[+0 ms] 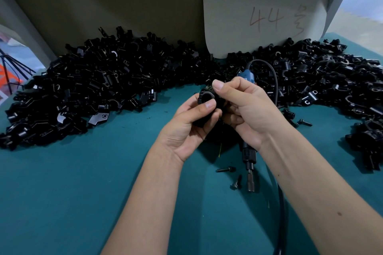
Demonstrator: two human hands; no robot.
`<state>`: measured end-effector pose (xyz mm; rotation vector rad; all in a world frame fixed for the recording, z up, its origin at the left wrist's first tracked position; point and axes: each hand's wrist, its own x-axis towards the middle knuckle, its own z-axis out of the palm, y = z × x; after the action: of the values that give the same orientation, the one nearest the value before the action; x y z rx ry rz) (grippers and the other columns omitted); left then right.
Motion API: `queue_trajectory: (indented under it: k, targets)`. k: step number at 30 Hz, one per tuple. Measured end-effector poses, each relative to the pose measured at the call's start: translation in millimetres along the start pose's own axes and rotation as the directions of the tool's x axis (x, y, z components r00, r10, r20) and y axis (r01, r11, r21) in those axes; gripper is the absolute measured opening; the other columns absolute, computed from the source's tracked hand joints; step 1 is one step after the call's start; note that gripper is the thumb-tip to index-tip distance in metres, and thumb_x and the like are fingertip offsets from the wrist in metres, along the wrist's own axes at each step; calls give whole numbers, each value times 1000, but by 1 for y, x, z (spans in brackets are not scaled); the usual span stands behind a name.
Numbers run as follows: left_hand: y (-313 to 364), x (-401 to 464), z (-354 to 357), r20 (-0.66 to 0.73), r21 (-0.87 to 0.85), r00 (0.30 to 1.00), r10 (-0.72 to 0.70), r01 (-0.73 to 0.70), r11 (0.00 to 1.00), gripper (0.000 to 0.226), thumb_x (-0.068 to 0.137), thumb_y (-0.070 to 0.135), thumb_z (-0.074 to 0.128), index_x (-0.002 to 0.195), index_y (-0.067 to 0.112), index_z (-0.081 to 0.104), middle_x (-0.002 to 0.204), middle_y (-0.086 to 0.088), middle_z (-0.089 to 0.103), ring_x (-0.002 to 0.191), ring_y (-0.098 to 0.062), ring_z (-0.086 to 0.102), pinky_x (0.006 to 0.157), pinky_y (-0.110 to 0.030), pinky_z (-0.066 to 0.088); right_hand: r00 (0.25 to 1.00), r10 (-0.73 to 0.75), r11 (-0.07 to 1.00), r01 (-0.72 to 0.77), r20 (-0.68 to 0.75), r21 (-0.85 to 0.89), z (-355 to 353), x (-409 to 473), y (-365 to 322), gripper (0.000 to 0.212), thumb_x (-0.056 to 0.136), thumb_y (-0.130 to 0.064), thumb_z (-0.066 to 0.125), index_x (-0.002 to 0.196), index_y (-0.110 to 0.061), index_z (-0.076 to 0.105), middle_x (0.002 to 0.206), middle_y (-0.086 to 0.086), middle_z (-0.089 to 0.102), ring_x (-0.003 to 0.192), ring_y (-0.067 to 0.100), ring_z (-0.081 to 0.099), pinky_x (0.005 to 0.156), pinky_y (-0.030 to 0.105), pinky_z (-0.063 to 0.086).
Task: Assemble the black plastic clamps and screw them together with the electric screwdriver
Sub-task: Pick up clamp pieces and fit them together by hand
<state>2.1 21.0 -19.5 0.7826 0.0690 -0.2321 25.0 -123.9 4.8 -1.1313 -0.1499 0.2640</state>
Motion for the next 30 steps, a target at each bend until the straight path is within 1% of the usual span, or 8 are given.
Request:
queue_trajectory:
  k: [3, 7, 13, 16, 20, 24, 28, 30]
  targets:
    - [-1, 1, -1, 12, 4, 1000, 0, 0, 1000, 28, 68, 7, 85, 95, 9, 77, 93, -8, 71, 71, -13, 71, 61, -16, 58, 999, 12, 1000, -11, -36, 17, 0, 1, 0, 38, 91, -15, 76, 66, -23, 49, 58, -7, 50, 42, 3, 33, 36, 15, 27]
    - [-3, 3, 1, -6, 22, 999, 31, -31, 999, 27, 75, 10, 77, 101, 9, 74, 93, -6, 73, 74, -11, 71, 62, -15, 58, 999, 3, 1000, -2, -39, 21, 1, 2, 0, 34, 89, -15, 76, 68, -21, 50, 62, -5, 53, 42, 2, 37, 37, 15, 27]
    - [1, 2, -4, 8, -9, 1000, 12, -12, 1000, 9, 77, 10, 78, 82, 15, 83, 87, -4, 75, 71, -9, 71, 60, -13, 56, 999, 6, 996, -1, 48, -88, -4, 3, 0, 20, 82, -34, 78, 86, -16, 68, 60, -9, 41, 48, 3, 27, 40, 16, 24]
    - [4, 0, -6, 1, -13, 1000, -1, 1, 1000, 6, 77, 12, 77, 75, 15, 83, 83, -3, 75, 66, -9, 69, 57, -12, 55, 995, 15, 991, -2, 101, -133, -8, 2, -3, 19, 98, -32, 68, 103, -19, 80, 61, -8, 32, 52, 6, 24, 42, 17, 22]
    - [5, -1, -5, -18, 25, 1000, 11, -10, 1000, 5, 77, 14, 76, 77, 15, 82, 84, -4, 74, 62, -9, 65, 53, -12, 53, 996, -2, 982, 19, 90, -189, -6, 3, -1, 20, 103, -24, 64, 98, -20, 83, 61, -6, 33, 52, 6, 24, 42, 16, 24]
    - [8, 1, -2, 6, -11, 999, -34, 34, 999, 14, 80, 15, 65, 93, 10, 67, 85, -7, 62, 57, -11, 49, 40, -13, 39, 999, -41, 964, 43, 10, -262, -1, 1, 6, 14, 98, -22, 70, 98, -15, 82, 54, -16, 48, 46, 2, 33, 43, 14, 29]
    - [11, 3, -3, 50, 79, 998, -41, 37, 996, 38, 94, 35, 56, 117, 5, 64, 85, -3, 57, 57, -9, 38, 35, -12, 27, 997, -70, 951, 61, -18, -304, 3, 0, 10, 15, 94, -24, 76, 99, -11, 82, 58, -14, 55, 46, 3, 35, 46, 21, 25]
    - [9, 4, -3, 15, 138, 1000, -24, 22, 990, 34, 99, 36, 56, 113, 8, 70, 82, -1, 60, 54, -7, 37, 35, -12, 25, 996, -87, 953, 75, -30, -295, 5, 0, 11, 12, 90, -24, 80, 87, -12, 78, 56, -14, 53, 44, 3, 36, 44, 20, 25]
